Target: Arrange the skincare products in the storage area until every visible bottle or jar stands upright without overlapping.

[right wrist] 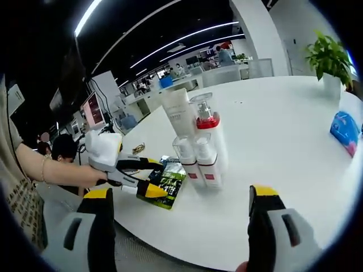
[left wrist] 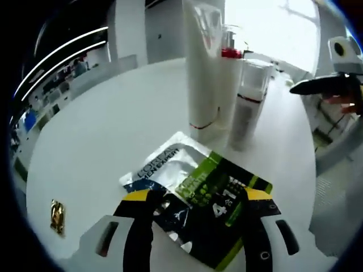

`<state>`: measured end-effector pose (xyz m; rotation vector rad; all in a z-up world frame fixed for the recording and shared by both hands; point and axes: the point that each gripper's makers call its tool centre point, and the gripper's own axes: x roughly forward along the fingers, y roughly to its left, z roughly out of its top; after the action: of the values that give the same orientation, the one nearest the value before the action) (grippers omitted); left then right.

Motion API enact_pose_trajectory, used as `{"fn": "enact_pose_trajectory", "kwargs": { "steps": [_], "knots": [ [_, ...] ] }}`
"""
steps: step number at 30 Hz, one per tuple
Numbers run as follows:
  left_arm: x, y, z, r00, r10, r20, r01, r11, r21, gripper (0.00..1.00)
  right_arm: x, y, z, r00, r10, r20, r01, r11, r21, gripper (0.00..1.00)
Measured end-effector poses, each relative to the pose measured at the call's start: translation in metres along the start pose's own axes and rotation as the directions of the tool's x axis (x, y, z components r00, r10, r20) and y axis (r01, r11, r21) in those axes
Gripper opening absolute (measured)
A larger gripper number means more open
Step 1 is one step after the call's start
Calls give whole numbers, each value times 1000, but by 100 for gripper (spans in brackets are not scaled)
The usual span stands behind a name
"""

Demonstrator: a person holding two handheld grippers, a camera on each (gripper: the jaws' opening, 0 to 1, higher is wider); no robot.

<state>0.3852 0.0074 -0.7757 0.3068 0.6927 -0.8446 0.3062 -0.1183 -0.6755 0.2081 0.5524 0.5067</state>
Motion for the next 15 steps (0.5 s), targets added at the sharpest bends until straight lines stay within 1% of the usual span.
{"fn": "enact_pose_trajectory", "kwargs": {
  "steps": [8, 15],
  "knots": [
    [-1, 4, -3, 1000, 23, -3, -23, 999, -39, 63, 1, 0, 0, 1000, -2, -2, 2, 1000, 2, 99],
    [-1, 5, -4, 1000, 30, -6, -30, 998, -46, 64, 2, 1, -1, 1000, -1, -6, 1, 1000, -2, 99]
  ]
}}
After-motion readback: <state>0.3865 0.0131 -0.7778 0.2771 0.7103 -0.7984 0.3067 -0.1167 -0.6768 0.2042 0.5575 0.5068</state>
